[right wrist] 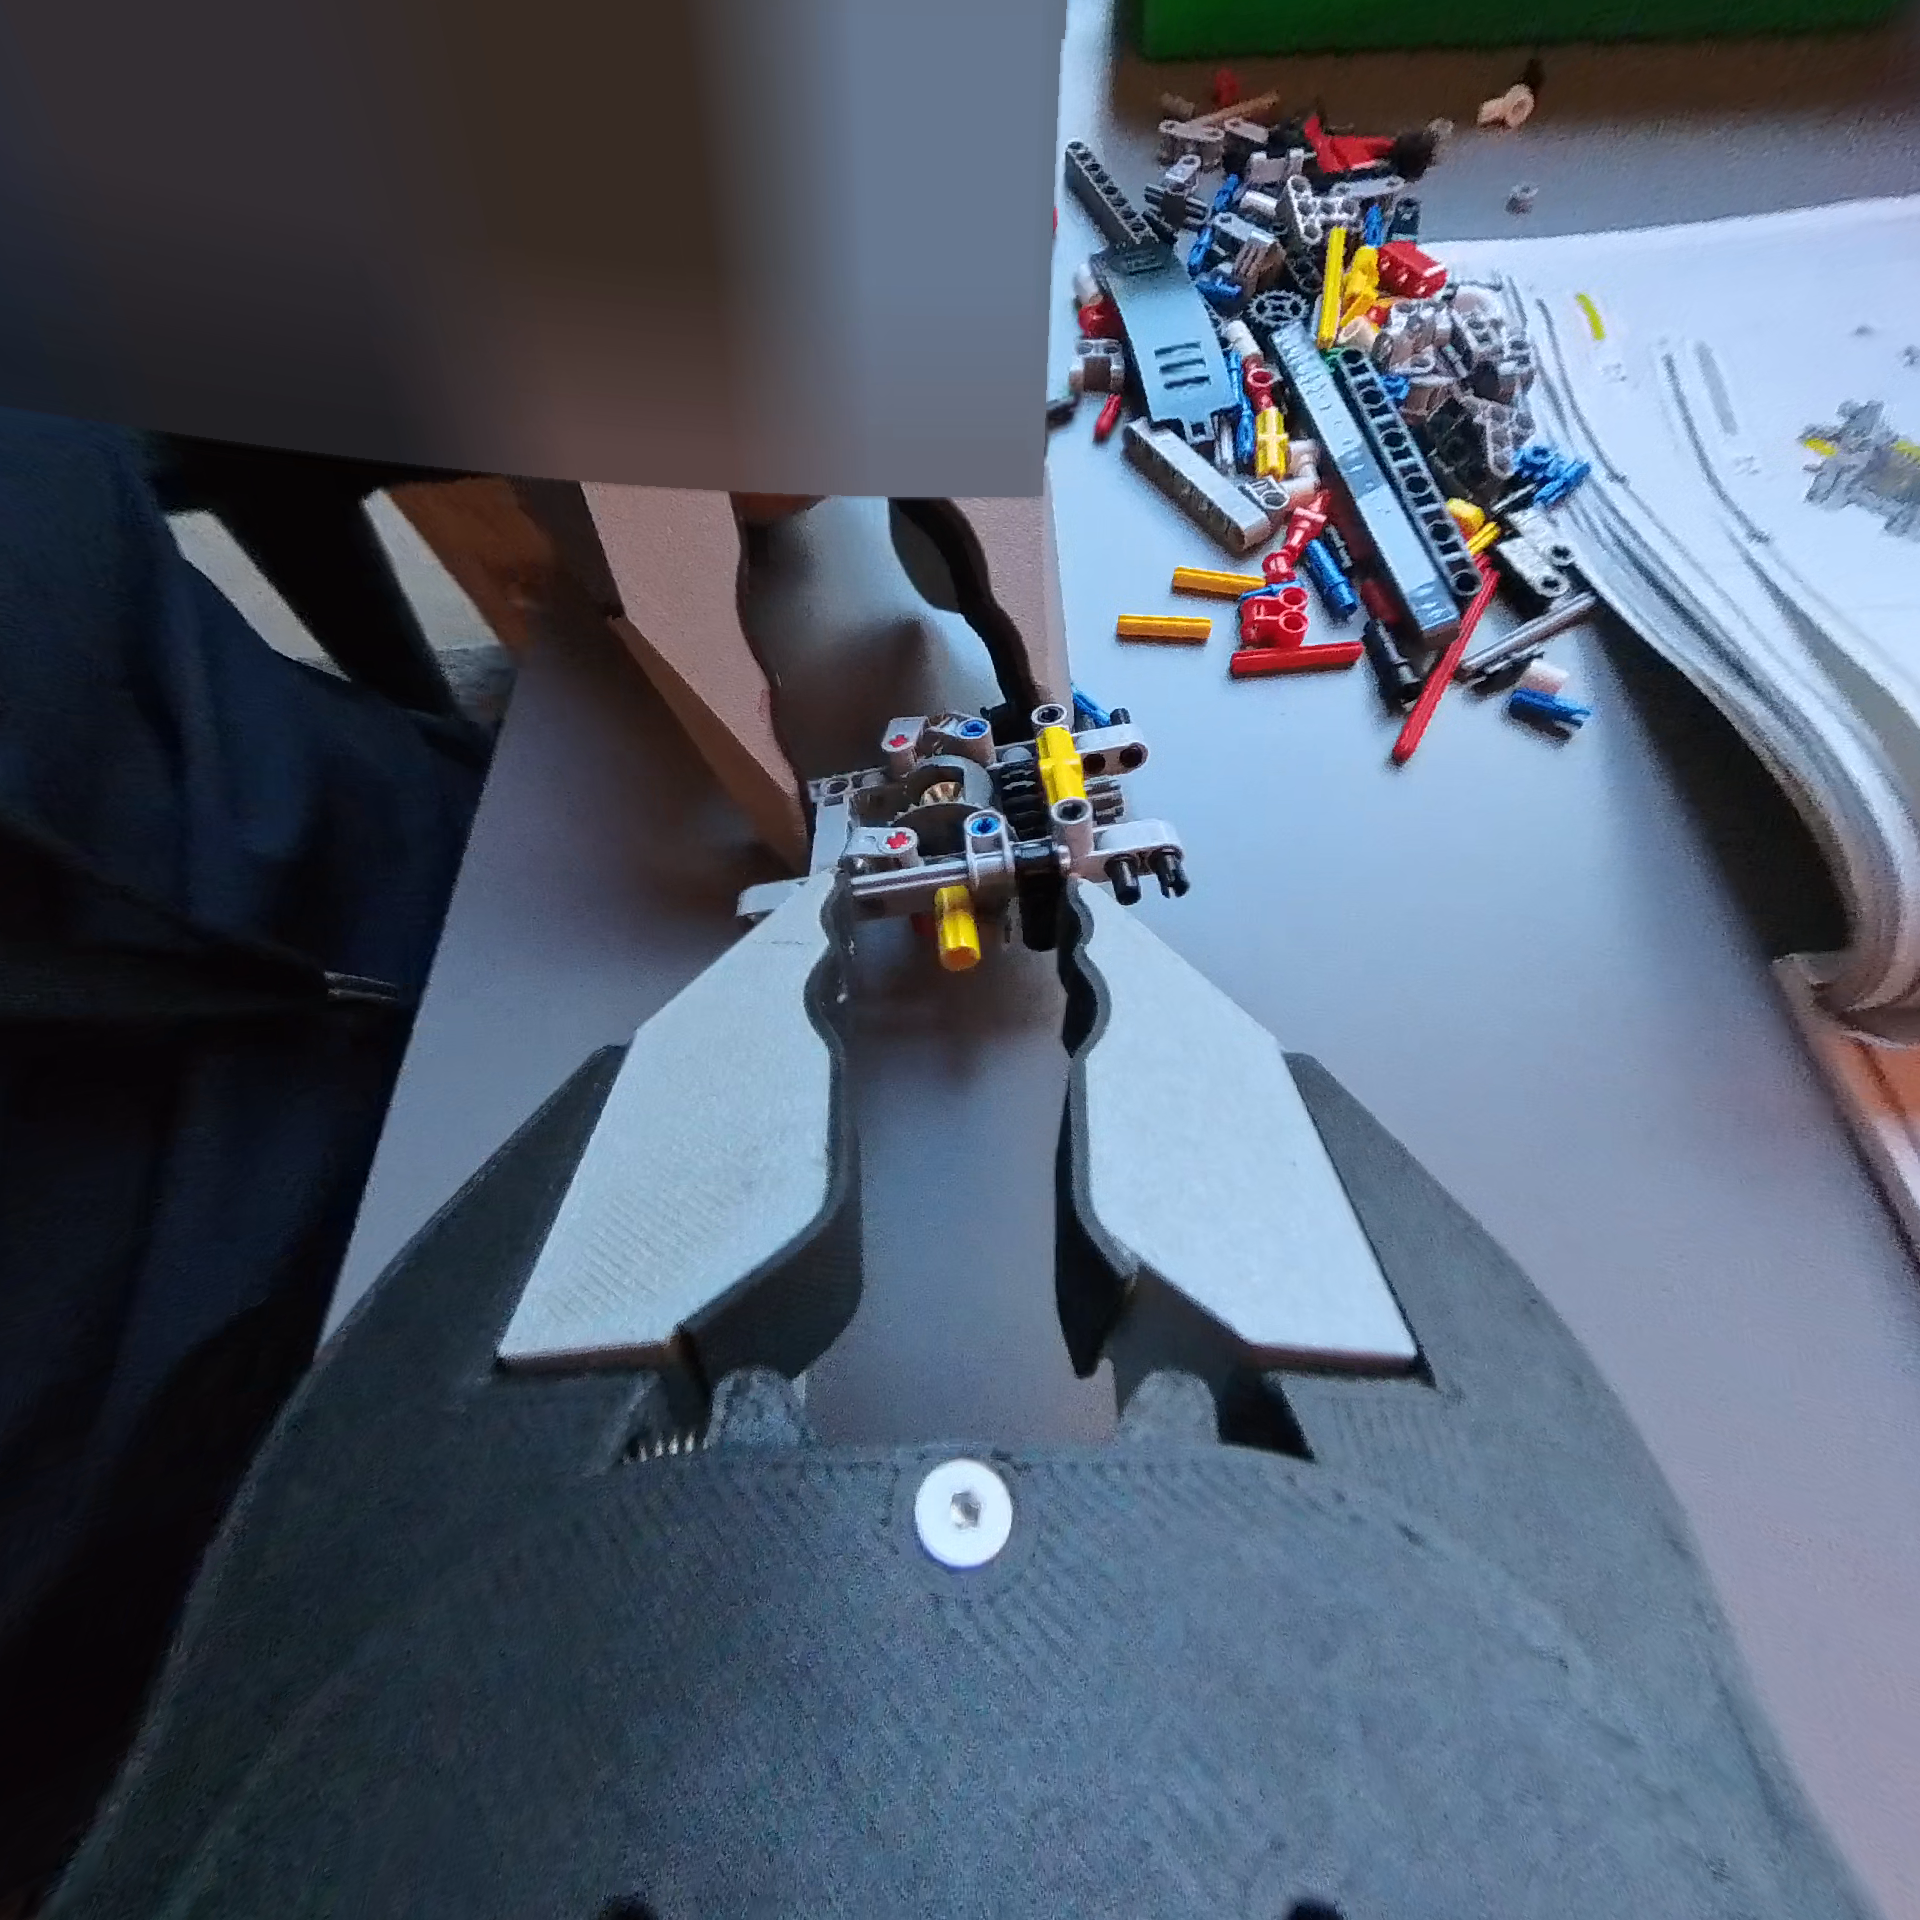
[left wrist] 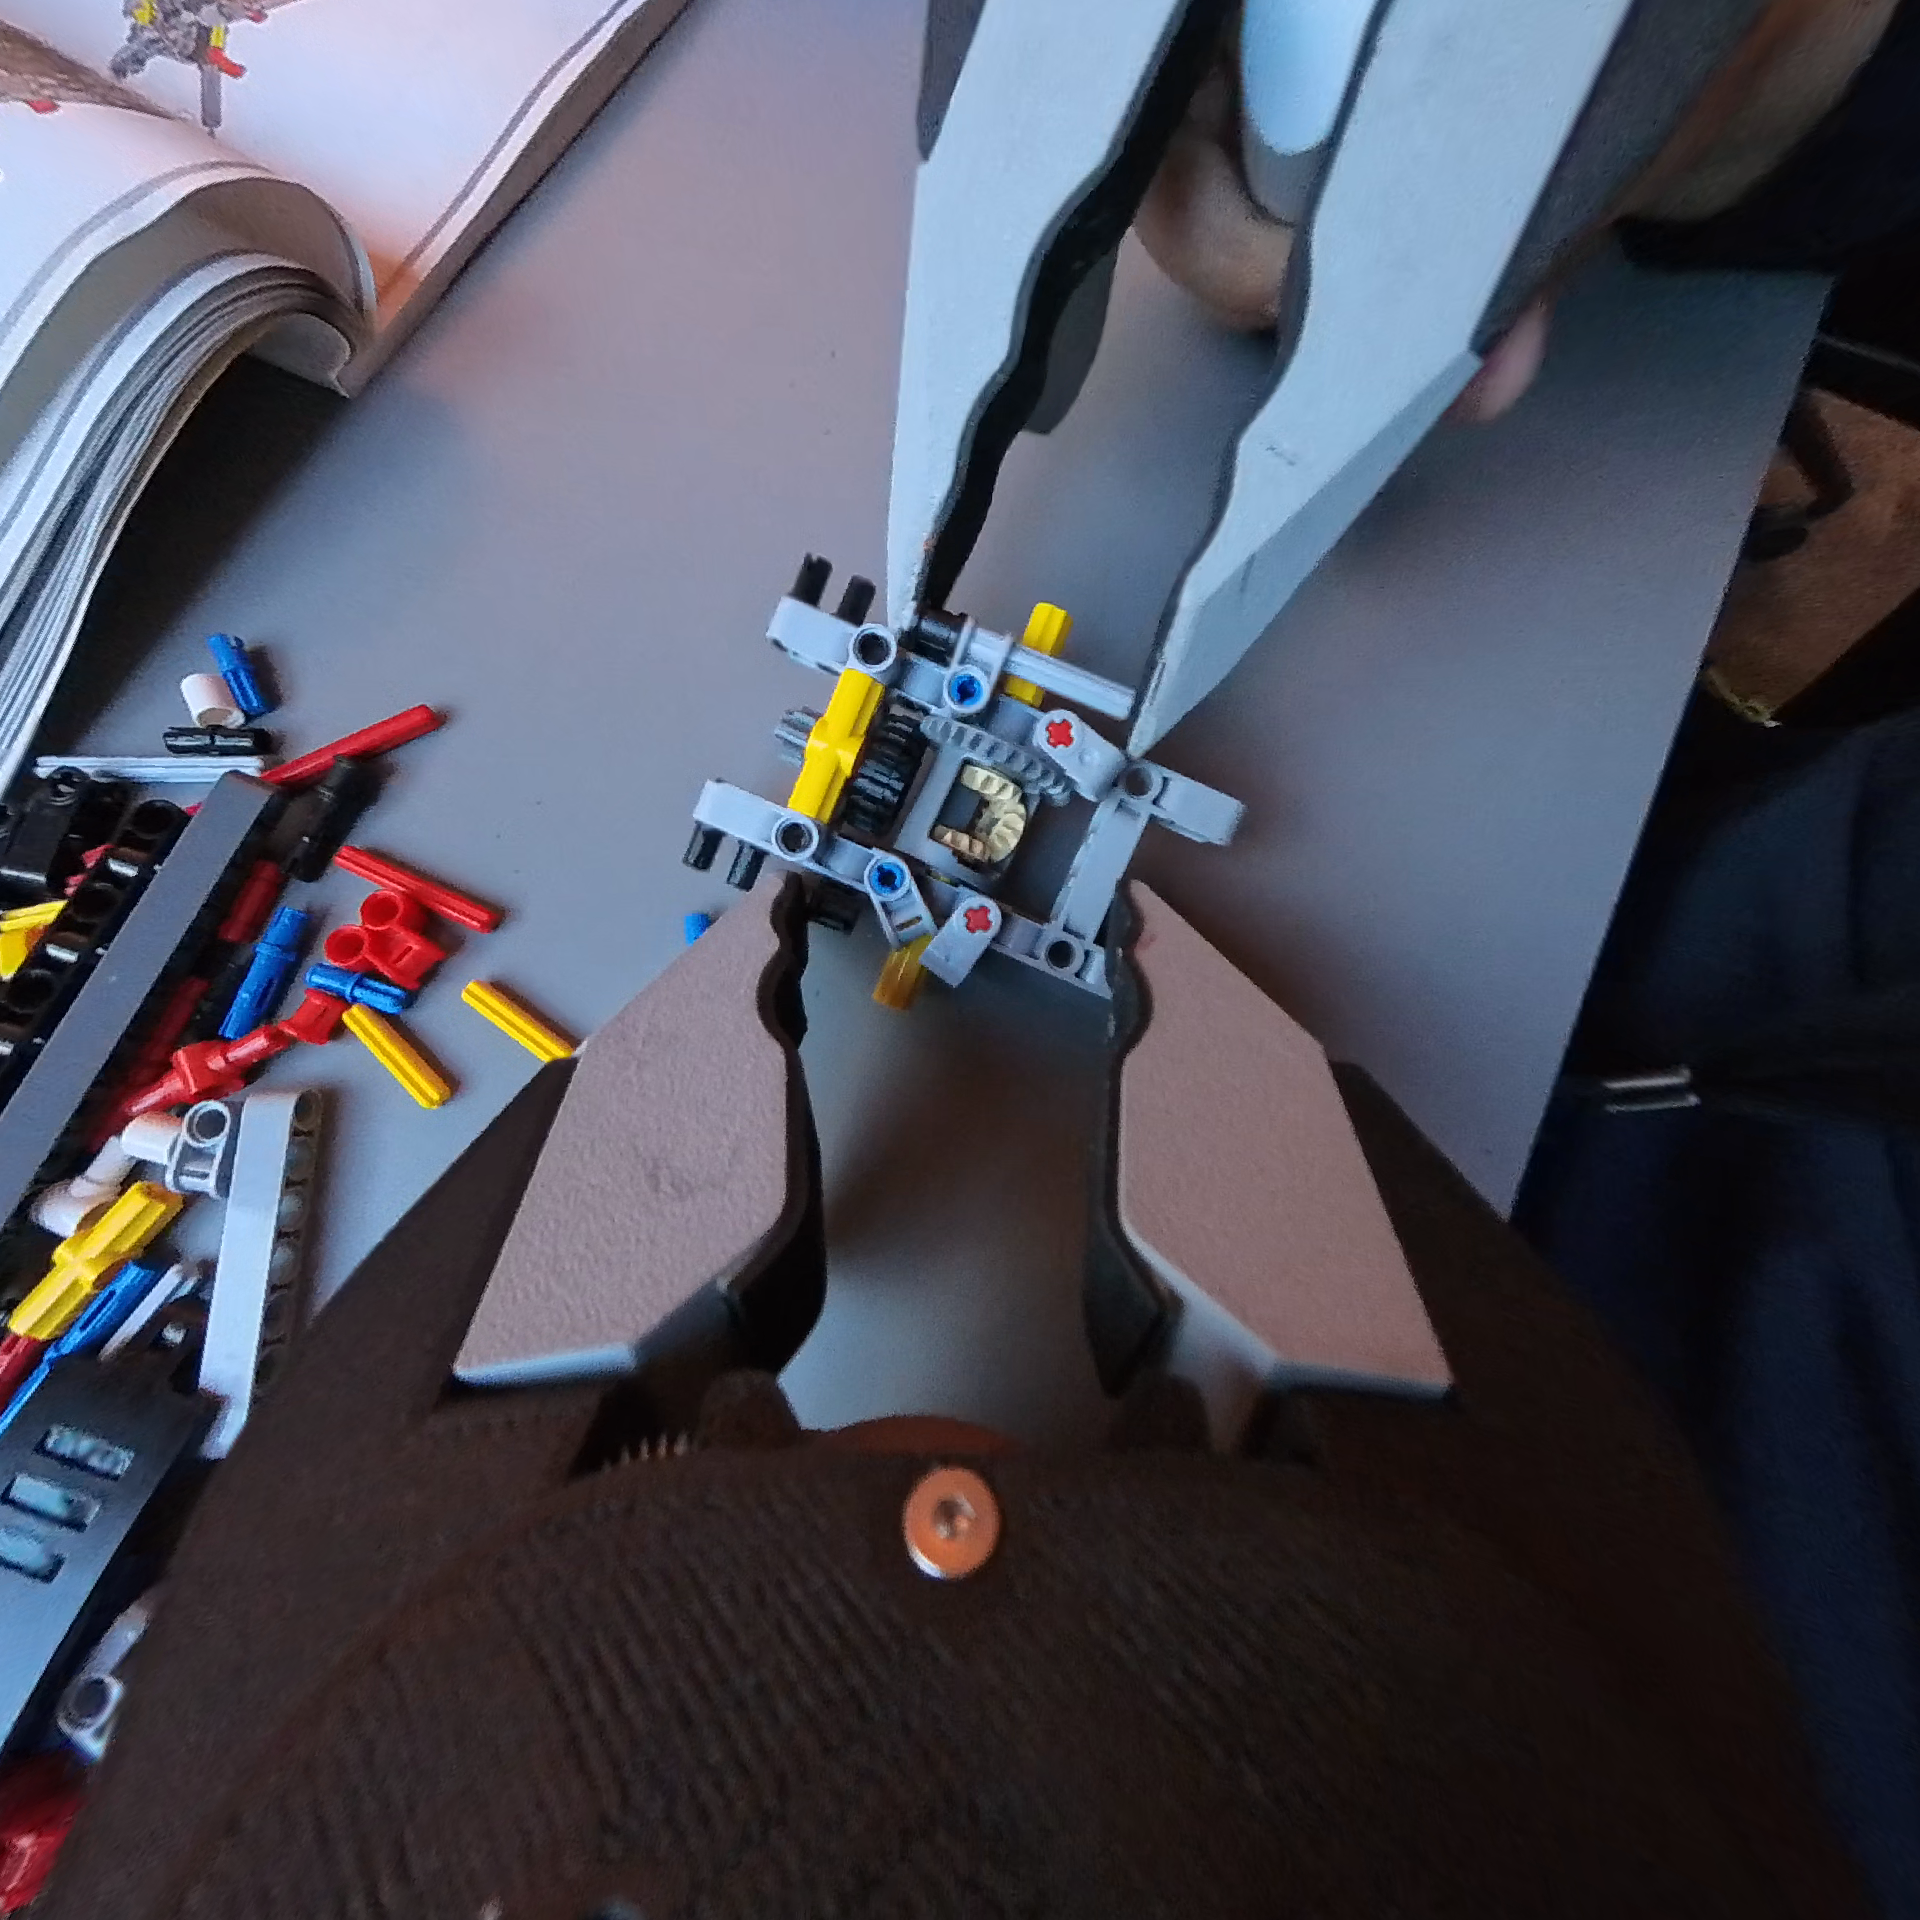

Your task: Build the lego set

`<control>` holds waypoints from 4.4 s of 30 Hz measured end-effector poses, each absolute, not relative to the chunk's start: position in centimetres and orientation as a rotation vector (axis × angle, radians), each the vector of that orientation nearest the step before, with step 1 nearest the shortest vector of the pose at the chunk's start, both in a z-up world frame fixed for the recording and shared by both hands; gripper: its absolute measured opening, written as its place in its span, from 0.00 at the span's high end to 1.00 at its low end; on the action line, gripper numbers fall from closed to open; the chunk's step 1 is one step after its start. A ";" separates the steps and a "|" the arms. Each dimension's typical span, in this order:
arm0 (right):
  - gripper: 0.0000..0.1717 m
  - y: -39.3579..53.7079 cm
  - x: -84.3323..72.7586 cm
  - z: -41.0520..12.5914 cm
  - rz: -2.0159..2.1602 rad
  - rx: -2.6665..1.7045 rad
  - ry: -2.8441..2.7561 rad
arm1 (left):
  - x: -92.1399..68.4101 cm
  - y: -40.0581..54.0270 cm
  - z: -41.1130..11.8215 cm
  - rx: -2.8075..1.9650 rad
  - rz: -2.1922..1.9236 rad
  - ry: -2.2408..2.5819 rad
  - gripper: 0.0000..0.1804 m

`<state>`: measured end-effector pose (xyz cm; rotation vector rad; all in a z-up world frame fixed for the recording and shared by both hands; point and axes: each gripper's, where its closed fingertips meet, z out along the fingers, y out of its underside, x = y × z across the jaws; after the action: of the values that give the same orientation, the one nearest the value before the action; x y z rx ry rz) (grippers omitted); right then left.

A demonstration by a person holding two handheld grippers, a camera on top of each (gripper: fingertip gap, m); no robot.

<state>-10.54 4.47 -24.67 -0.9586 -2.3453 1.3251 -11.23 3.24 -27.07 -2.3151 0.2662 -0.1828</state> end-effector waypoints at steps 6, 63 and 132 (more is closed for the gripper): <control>0.79 4.4 -10.2 -24.4 1.291 -0.940 -2.299 | -10.9 3.3 -27.2 -2.313 -0.160 0.303 0.69; 1.00 -1.1 -3.1 -21.7 1.264 -0.498 -2.351 | -11.8 4.2 -27.1 -2.314 -0.079 0.279 0.68; 0.83 4.4 -9.7 -23.9 1.179 -0.839 -2.201 | -11.5 3.8 -27.1 -2.318 -0.138 0.266 0.68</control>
<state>-9.72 4.43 -23.87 -0.8389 -2.2006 1.1787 -11.50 3.75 -27.11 -2.3182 0.2658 -0.1383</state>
